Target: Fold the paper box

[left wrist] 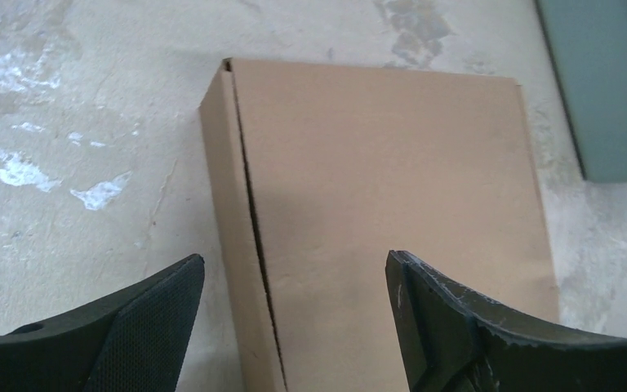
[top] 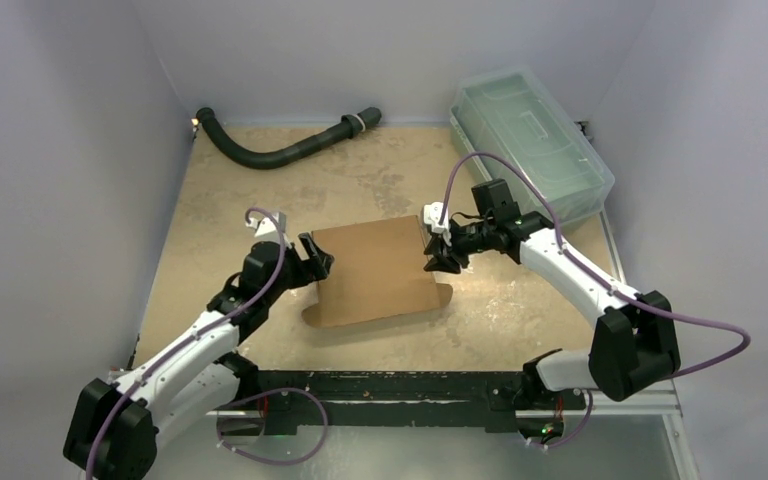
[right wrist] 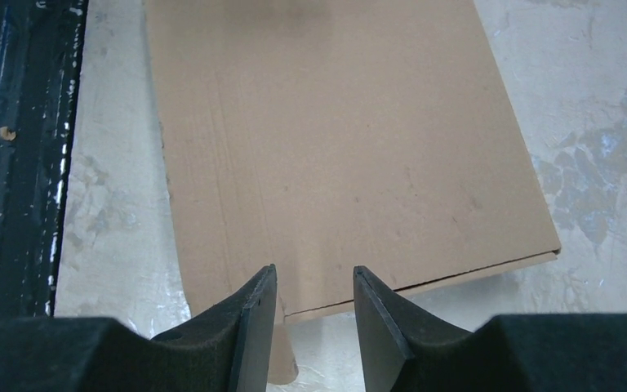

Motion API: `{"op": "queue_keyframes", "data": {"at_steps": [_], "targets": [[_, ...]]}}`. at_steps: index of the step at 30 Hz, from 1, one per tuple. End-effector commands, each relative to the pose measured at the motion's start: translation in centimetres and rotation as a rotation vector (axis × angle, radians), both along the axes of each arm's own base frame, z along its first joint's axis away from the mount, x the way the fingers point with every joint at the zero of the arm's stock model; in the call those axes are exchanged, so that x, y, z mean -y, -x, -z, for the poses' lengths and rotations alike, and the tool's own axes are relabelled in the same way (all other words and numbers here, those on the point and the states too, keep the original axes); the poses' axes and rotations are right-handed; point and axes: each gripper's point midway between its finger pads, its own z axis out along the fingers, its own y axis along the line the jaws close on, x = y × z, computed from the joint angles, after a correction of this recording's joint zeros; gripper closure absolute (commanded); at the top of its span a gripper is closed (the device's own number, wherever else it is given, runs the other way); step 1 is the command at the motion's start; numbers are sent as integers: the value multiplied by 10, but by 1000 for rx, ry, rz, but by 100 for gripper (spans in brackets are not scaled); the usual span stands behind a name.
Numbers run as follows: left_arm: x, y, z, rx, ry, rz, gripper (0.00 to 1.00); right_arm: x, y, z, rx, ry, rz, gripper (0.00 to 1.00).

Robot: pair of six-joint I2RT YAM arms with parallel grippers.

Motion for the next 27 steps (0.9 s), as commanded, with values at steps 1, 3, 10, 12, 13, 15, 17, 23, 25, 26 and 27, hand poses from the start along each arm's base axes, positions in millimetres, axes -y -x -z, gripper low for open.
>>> {"op": "queue_keyframes", "data": {"at_steps": [1,3,10,12,13,15,17,23,25,26,27], "targets": [[-7,-12,14,-24,14,-90,21,-1,-13,0,5,-6,61,57],[-4,-16,20,-37,13,-91,25,-1,-15,0,5,-3,71,57],[11,-28,27,-41,43,-54,58,0,-16,2,0,4,80,57],[16,-30,30,-54,56,-37,64,0,-16,2,-1,5,80,57],[19,-31,30,-56,67,-34,66,0,-16,3,-3,6,80,57],[23,-34,28,-50,96,-37,72,0,-17,3,0,9,83,57],[27,-38,26,-45,129,-39,75,1,-19,5,-2,17,91,57],[44,-48,22,-46,201,-11,82,6,-34,5,15,42,178,57],[47,-51,18,-39,211,1,82,5,-31,3,14,36,162,57],[47,-53,15,-30,206,4,81,4,-25,1,12,27,130,57],[46,-54,11,-19,195,9,80,1,-18,-1,14,13,89,57]]}}
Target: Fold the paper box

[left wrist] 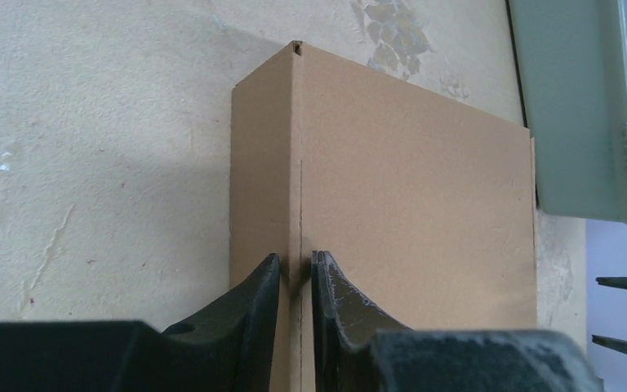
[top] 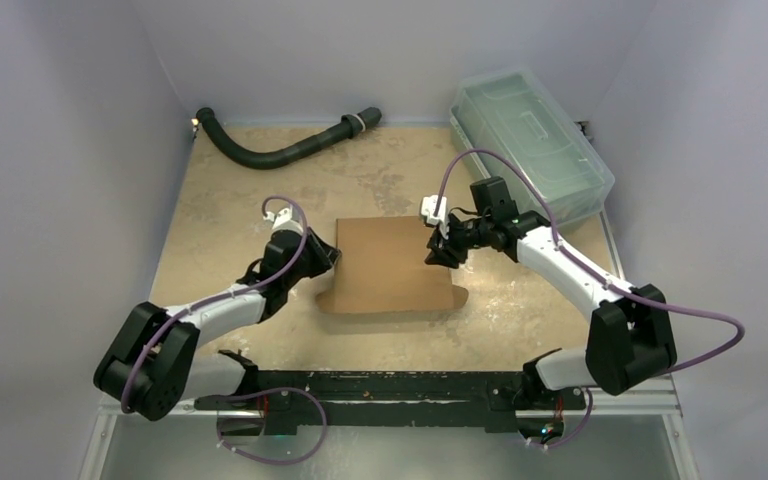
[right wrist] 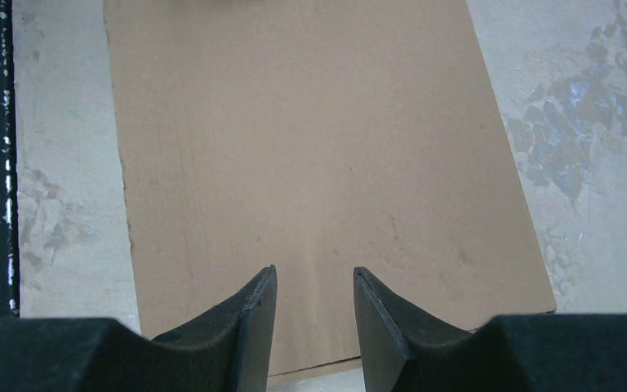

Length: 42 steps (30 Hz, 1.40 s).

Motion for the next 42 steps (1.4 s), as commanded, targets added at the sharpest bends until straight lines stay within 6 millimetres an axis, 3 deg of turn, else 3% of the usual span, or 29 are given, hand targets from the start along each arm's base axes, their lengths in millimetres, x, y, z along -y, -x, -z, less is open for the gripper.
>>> {"op": "queue_keyframes", "data": {"at_steps": [1,4,8,10,12,14,18,21,23,24,25,26,28,32,35,42], "targets": [[10,-15,-36,87,38,34,79,-5,12,-13,29,-45,-84,56],[2,-12,-55,134,-12,49,72,-3,21,-13,61,-42,-146,49],[-6,6,-75,177,-42,87,52,4,9,-12,85,5,-82,43],[-5,20,-74,173,-27,119,48,6,-8,-13,74,6,35,47],[-10,32,-65,150,-24,120,46,14,-36,-17,69,-13,235,59],[-16,40,-55,137,-23,100,43,23,-63,-25,78,-61,416,65],[-5,50,-62,219,52,170,39,40,-80,-20,68,-70,584,66],[-6,46,-66,255,38,167,33,49,-86,-15,18,-92,664,65],[-8,40,-63,250,2,156,30,49,-81,-10,-96,-141,673,63],[-7,38,-61,245,-11,164,30,45,-74,-11,-143,-166,644,45],[-4,37,-61,245,-12,182,29,40,-65,-14,-176,-198,614,7],[1,36,-60,249,-7,205,29,35,-58,-16,-191,-231,590,2],[7,36,-63,268,12,240,29,30,-48,-26,-167,-291,548,1],[12,40,-60,272,40,261,28,32,-37,-25,-107,-289,496,1],[12,44,-55,251,101,234,17,28,-31,-23,-125,-314,464,2],[5,43,-43,211,106,175,14,32,-33,-1,-220,-333,562,20]]}}
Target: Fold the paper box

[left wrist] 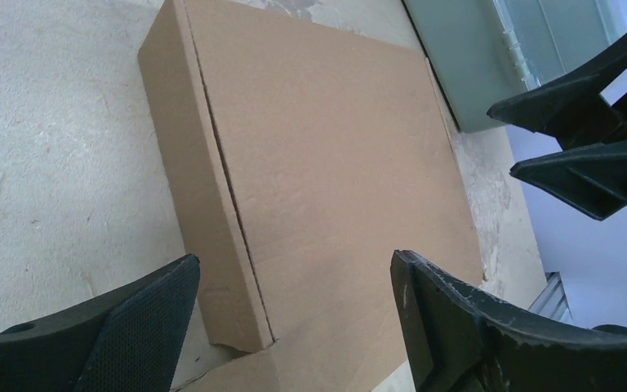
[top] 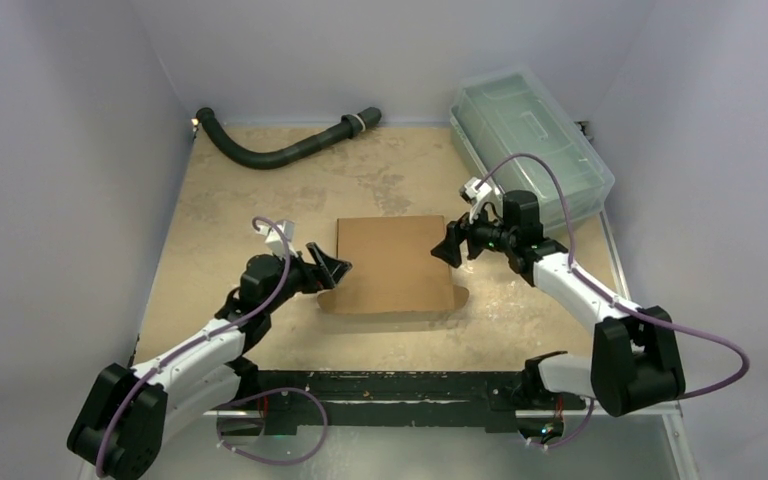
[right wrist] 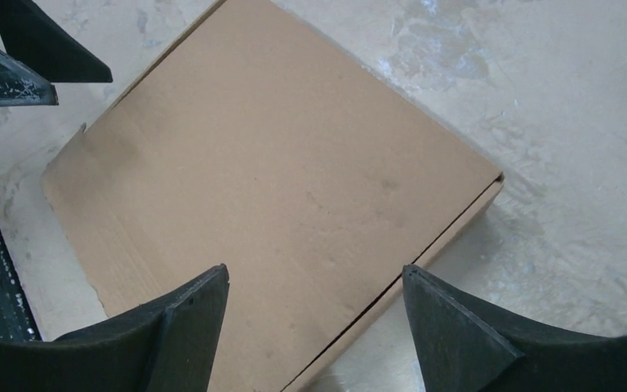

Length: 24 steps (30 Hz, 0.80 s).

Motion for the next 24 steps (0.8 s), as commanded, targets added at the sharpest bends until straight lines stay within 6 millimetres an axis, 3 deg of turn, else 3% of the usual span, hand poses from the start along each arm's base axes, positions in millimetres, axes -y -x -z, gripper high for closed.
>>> {"op": "queue_keyframes", "data": {"at_steps": [1,12,24], "targets": [[-1,-7,-6,12,34,-30,15,0,-1,1,-15,-65,56,22],[15,-12,7,-32,36,36,32,13,-8,3,-95,-125,257,25],[13,-14,5,-27,17,33,34,11,-8,32,-256,-156,319,29]]}}
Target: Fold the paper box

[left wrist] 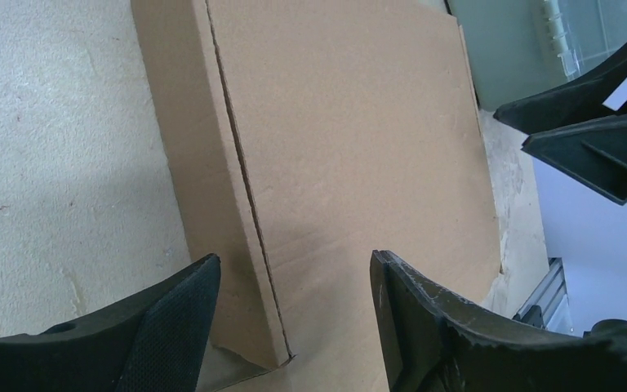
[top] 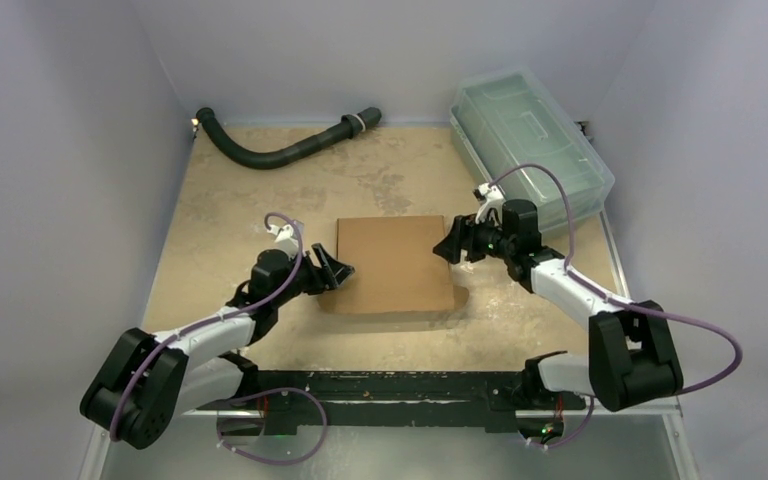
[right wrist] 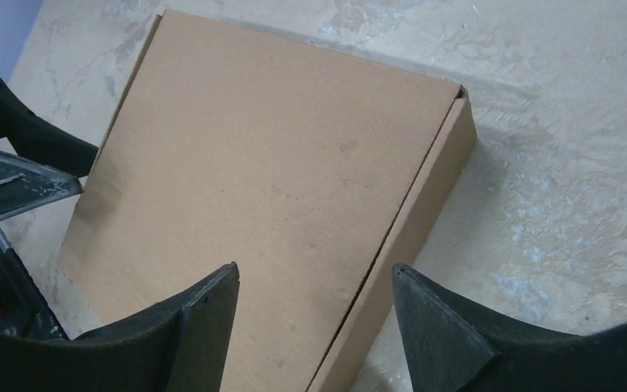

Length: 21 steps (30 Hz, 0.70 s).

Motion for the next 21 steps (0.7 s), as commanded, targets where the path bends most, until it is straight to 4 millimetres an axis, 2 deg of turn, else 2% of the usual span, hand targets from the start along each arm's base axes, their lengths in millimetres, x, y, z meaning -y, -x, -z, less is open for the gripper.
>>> {"op": "queue_keyframes", "data": {"at_steps": [1,9,16,18,21], "targets": [[3,-12,-28,91,23,1,34,1,-3,9,-48,-27,44,30],[4,-9,-27,90,36,11,34,2,0,14,-75,-34,50,33],[10,-6,-20,49,63,31,37,-5,10,36,-192,-35,5,41],[11,-5,-21,51,71,34,39,-8,12,35,-202,-46,-20,42],[13,-6,-24,55,82,41,43,-12,11,24,-158,-64,-56,42]]}}
